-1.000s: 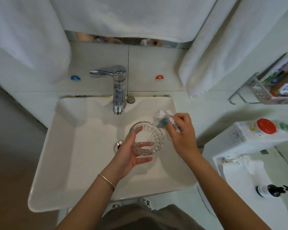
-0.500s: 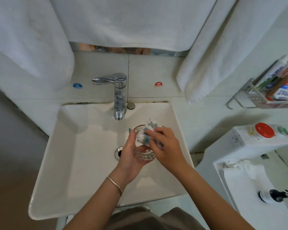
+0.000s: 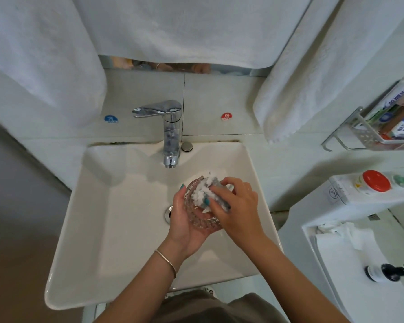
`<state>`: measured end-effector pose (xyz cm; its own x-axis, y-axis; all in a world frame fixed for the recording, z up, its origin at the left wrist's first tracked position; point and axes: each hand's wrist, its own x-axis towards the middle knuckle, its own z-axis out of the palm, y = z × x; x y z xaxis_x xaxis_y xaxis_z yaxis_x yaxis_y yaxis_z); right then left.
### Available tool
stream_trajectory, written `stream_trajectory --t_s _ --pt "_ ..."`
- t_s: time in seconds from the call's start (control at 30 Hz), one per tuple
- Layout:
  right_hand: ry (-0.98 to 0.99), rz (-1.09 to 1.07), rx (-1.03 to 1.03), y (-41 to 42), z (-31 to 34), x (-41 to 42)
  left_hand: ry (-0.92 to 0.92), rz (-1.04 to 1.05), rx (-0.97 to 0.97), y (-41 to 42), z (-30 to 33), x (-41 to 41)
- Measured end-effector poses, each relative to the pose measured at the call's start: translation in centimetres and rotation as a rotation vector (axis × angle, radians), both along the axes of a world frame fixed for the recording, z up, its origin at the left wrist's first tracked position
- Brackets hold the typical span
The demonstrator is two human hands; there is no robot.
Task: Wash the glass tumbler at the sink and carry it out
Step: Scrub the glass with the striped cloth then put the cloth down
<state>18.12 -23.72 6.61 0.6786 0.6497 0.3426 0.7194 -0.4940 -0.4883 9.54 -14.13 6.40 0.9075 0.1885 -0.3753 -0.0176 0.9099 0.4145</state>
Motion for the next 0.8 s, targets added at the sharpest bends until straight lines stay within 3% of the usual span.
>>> stream_trajectory --t_s 0.4,0.53,0.67,0.8 --pt "0.096 0.096 0.014 1.6 1.0 -1.7 0.059 -0.045 0.031 0.5 0.0 -0.2" --pt "-0.019 -0.075 -0.099 1.7 0.9 -1.1 0.012 -0.042 0.059 0.9 -0.1 -0.8" --pt "0.421 -0.133 -0.004 1.2 1.2 -0.5 0.052 -0.06 0.23 1.4 -0.3 -1.0" --pt "0.593 -0.129 0.045 0.3 2.0 0.9 0.125 -0.139 0.494 1.3 0.3 -1.4"
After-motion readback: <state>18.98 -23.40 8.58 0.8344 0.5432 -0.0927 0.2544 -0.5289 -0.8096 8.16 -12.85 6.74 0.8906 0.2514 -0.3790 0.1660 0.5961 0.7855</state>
